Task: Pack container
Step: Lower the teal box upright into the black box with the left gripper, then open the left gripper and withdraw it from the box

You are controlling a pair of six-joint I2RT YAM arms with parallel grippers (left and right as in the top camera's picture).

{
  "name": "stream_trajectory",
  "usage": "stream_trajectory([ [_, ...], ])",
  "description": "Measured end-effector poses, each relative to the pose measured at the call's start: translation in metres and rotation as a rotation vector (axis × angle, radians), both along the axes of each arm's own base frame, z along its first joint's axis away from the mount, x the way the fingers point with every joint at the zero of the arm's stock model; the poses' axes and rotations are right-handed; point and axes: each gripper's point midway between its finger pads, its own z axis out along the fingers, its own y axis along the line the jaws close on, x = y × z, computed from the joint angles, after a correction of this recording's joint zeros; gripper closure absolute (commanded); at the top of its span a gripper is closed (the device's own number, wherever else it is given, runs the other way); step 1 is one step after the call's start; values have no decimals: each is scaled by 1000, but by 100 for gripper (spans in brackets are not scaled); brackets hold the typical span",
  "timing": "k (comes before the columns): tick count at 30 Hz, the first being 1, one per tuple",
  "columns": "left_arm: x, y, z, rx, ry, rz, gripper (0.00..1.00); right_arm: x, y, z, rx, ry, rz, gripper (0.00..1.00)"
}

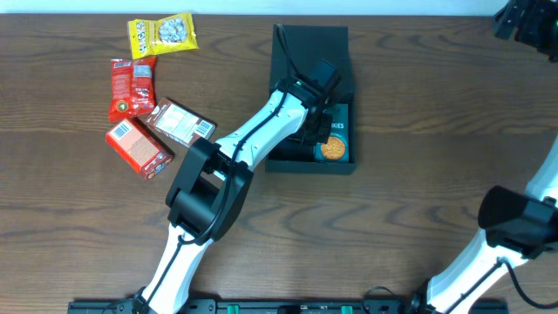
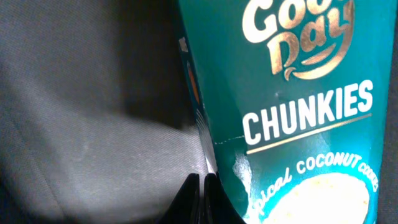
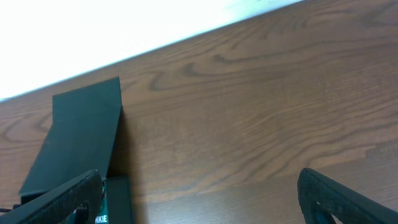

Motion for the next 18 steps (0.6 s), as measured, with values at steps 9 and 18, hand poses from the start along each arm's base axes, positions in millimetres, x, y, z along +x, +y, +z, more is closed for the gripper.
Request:
stream_trajectory([
  [9,8,23,13,64,4,40,94,5,14,5,62,-37,59,1],
  [18,116,96,203,102,-573,293,94,31,116,53,290,-259,405,5],
])
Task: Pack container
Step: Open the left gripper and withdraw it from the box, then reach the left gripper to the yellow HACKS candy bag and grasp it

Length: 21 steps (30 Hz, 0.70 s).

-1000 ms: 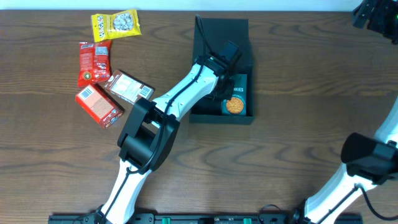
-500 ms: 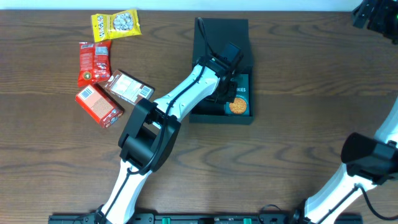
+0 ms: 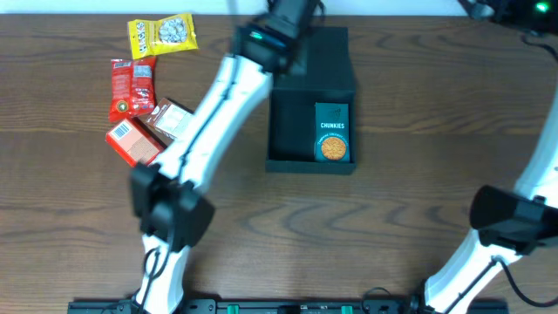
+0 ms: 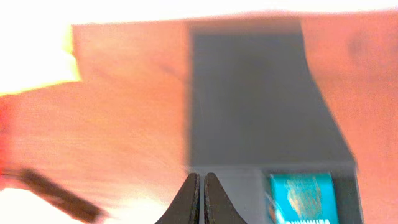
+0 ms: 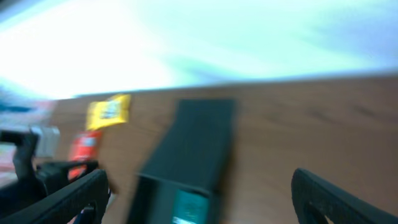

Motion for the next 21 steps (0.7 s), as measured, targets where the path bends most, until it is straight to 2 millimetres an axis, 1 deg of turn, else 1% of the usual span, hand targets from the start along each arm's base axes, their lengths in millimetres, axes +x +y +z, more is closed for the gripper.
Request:
stream_trajectory([
  [1,7,24,25,3,-61,57,94,3,23,11,28,-42,57,4],
  [2,12,44,37,5,-88,100,94,4,41,19,50,-65,96,4],
  [3,19,70,46,8,-108,151,94,4,62,29,69,-100,140,3],
  [4,25,95,48,11,-111,197,94,3,85,43,89,-142,186,3],
  [5,30,116,45,16,-106,235,94,1,102,53,107,-172,221,2],
  [6,37,139,39,25,-94,273,90,-3,120,67,124,-212,256,2],
  [7,43,162,31,33,-78,306,83,-9,139,82,142,-255,295,2],
  [8,48,178,24,38,-66,322,74,-13,151,93,157,-285,319,2],
  [9,58,197,15,27,-64,342,60,-21,170,113,178,-349,360,2],
  [10,62,209,10,31,-59,343,45,-29,182,126,194,-385,387,2],
  [11,69,221,4,23,-61,344,23,-36,195,141,213,-431,417,2],
  [12,74,228,1,19,-63,335,7,-42,203,150,226,-457,436,2],
  [13,78,235,-1,10,-69,330,4,-47,213,158,238,-484,458,1],
  [15,88,256,-10,-24,-72,320,5,-60,237,171,264,-520,498,1],
  [16,91,264,-15,-40,-70,319,5,-62,245,172,268,-526,502,1],
  [19,102,286,-36,-77,-61,315,4,-63,262,174,274,-525,469,1],
  [21,110,299,-61,-90,-43,322,4,-58,268,175,266,-530,415,1],
])
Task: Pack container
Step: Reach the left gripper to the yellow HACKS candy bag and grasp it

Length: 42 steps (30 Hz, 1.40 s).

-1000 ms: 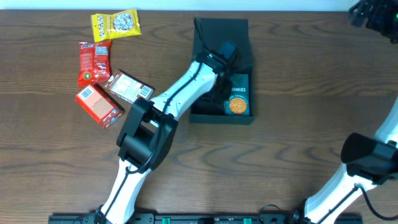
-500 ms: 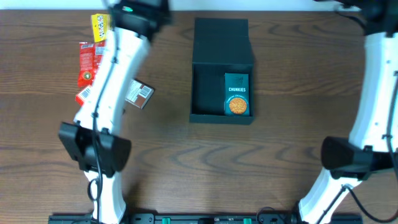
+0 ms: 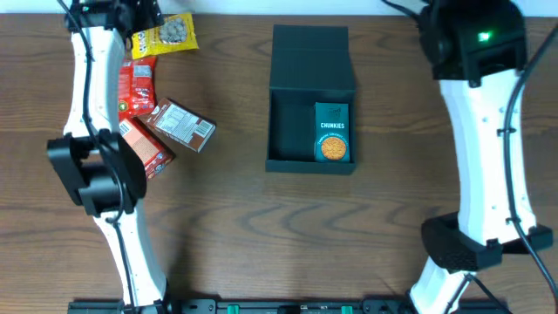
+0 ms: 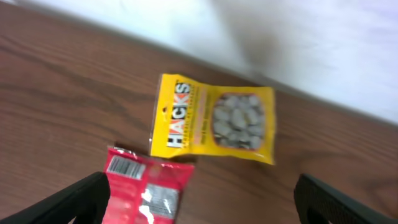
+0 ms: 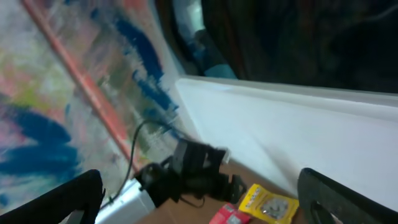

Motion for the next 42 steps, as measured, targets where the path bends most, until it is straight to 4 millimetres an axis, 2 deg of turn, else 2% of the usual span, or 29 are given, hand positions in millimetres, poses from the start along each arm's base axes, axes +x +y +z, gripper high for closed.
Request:
stream_trajectory([
  [3,14,2,-31,-10,7,-11,4,6,2,0,3,4,-65,1],
  [8,31,-8,-78,-19,21,-45,2,15,-4,0,7,4,-140,1],
  [11,36,-11,-94,-19,24,-56,2,18,-6,0,7,6,-161,1],
  [14,41,-10,-98,-18,9,-56,1,22,-6,-9,-5,32,-172,1],
  [16,44,-10,-95,-14,-8,-57,0,25,-6,-27,-46,88,-177,1],
  [19,47,-9,-92,-7,-23,-63,0,31,-5,-65,-138,177,-178,1],
  [23,53,-9,-88,13,-53,-79,0,35,-4,-137,-301,340,-160,1],
  [25,58,-8,-86,31,-77,-93,0,33,-5,-182,-402,446,-133,1],
  [29,65,-10,-90,35,-105,-110,0,25,-8,-229,-513,565,-95,1],
  [32,68,-12,-107,23,-101,-123,0,23,-9,-245,-560,583,-71,1],
  [36,73,-13,-135,16,-94,-129,0,19,-10,-249,-594,571,-51,1],
  [37,74,-14,-138,15,-97,-131,5,19,-10,-250,-598,570,-49,1],
  [40,76,-14,-144,24,-101,-144,7,18,-11,-251,-609,566,-42,1],
  [42,77,-14,-143,28,-110,-148,20,17,-11,-251,-612,565,-40,1],
])
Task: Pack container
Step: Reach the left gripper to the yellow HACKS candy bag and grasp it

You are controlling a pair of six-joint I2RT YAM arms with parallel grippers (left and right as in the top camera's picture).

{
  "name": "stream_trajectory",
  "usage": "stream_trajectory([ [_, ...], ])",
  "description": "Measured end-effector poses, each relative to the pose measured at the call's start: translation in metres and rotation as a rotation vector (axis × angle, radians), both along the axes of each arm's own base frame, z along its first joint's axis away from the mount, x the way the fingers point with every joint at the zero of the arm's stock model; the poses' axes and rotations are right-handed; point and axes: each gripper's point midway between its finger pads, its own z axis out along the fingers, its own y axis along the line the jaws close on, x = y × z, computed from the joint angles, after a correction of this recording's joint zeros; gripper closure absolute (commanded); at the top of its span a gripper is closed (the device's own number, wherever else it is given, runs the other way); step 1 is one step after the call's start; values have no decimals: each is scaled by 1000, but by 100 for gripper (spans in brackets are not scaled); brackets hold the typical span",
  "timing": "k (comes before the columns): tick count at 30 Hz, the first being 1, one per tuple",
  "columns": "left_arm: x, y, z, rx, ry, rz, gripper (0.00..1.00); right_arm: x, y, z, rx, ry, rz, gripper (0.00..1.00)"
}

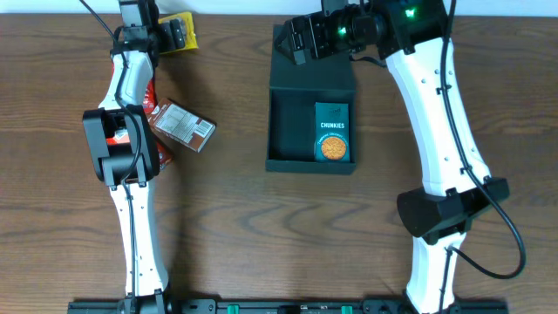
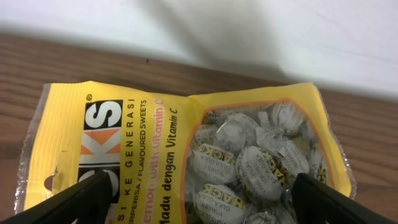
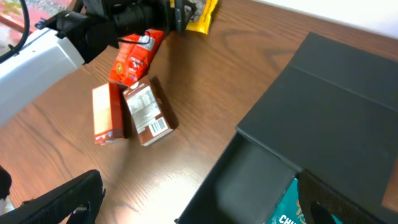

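A black box (image 1: 288,131) stands open at the table's middle, its lid (image 1: 312,65) folded back. A teal Chunkies cookie pack (image 1: 330,133) lies in the box's right half, and its edge shows in the right wrist view (image 3: 291,213). A yellow Hacks candy bag (image 2: 186,146) lies flat at the far left edge (image 1: 180,33). My left gripper (image 2: 199,214) is open, low over that bag, one finger on each side of it. My right gripper (image 3: 199,205) is open and empty, hanging above the lid's left part (image 1: 301,37).
Left of the box lie a red packet (image 3: 132,55), a red carton (image 3: 104,112) and a brown carton (image 1: 181,125). My left arm (image 1: 131,96) stretches over them to the far edge. The white wall border runs just behind the candy bag.
My left gripper has come down close onto the yellow candy bag, which now fills its view. The right arm has swung from pointing off the table to hanging over the box lid.
My left gripper was shut inside the box beside the cookie pack. Then it was up behind the box, still shut. Then it stood open high over the candy bag and red packet; now it is low over the bag. The right arm came in from the far right.
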Motion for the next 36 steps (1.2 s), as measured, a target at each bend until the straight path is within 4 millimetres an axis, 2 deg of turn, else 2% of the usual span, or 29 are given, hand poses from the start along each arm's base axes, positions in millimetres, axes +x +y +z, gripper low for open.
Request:
stream_trajectory([
  [6,1,-1,0,9,-7,-13,55,0,0,0,-2,-2,2,1],
  [7,1,-1,1,13,-8,-19,69,0,0,0,-2,-2,2,1],
  [9,1,-1,0,14,-5,-22,86,0,0,0,-2,-2,2,1],
  [11,0,-1,-1,10,2,-18,94,0,0,0,-2,-2,2,1],
  [18,-7,-2,-5,7,49,-21,94,0,0,0,-2,-2,2,1],
  [22,-18,-3,-7,0,114,-21,94,0,0,0,-2,-2,2,1],
  [28,-43,-6,-6,5,227,-42,94,0,0,0,-2,-2,2,1],
  [36,-92,-16,-9,75,430,-177,94,0,-1,0,-2,0,1,1],
])
